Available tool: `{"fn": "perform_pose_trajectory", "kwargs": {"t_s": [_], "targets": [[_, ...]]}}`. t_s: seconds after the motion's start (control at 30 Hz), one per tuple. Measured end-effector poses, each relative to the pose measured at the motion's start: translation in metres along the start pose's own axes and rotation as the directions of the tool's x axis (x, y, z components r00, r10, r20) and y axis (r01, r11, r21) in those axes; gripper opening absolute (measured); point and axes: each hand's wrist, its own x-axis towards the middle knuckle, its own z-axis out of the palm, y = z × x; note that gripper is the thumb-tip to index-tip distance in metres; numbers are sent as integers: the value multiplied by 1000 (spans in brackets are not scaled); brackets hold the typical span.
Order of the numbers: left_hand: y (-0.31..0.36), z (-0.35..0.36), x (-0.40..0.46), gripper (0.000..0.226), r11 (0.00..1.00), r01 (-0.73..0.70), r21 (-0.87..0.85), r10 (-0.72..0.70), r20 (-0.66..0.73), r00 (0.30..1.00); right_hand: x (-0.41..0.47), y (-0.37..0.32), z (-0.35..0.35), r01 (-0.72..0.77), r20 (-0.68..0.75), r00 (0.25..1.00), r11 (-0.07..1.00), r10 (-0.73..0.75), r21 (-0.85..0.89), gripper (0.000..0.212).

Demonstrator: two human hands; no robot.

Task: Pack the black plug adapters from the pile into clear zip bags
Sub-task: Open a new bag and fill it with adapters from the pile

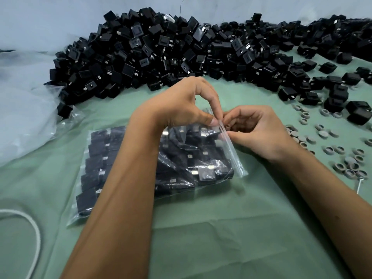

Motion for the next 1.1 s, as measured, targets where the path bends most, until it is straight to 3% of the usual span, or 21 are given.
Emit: {"fn": "perform_pose_trajectory", "kwargs": {"t_s": [0.13,0.3,0.5,0.63,0.8,1.0,1.1], "targets": [[1,0,0,12,999,-44,22,45,-20,999,0,-3,7,16,38,999,1000,-17,12,35],[1,0,-1,13,998,-53,14,54,-48,997,-2,-3,15,-13,44,999,997,10,82,32],[3,1,0,13,997,-74,4,74,-76,994,3,-5,21,58,-30,998,992,-62,-115,35],[5,0,-1,16,998,-51,-21,49,-84,995,3,-4,30,23,-20,1000,1000,-22,17,48],[5,0,-1,16,999,-28,-42,24,-74,997,5,-2,27,38,-22,999,999,-38,-5,37],[4,-1,-1,18,998,-27,-57,23,-64,998,5,-2,28,-2,59,998,996,-3,86,30],[3,0,-1,15,998,-31,-59,27,-56,998,4,-3,29,11,86,996,999,-15,40,35]]}}
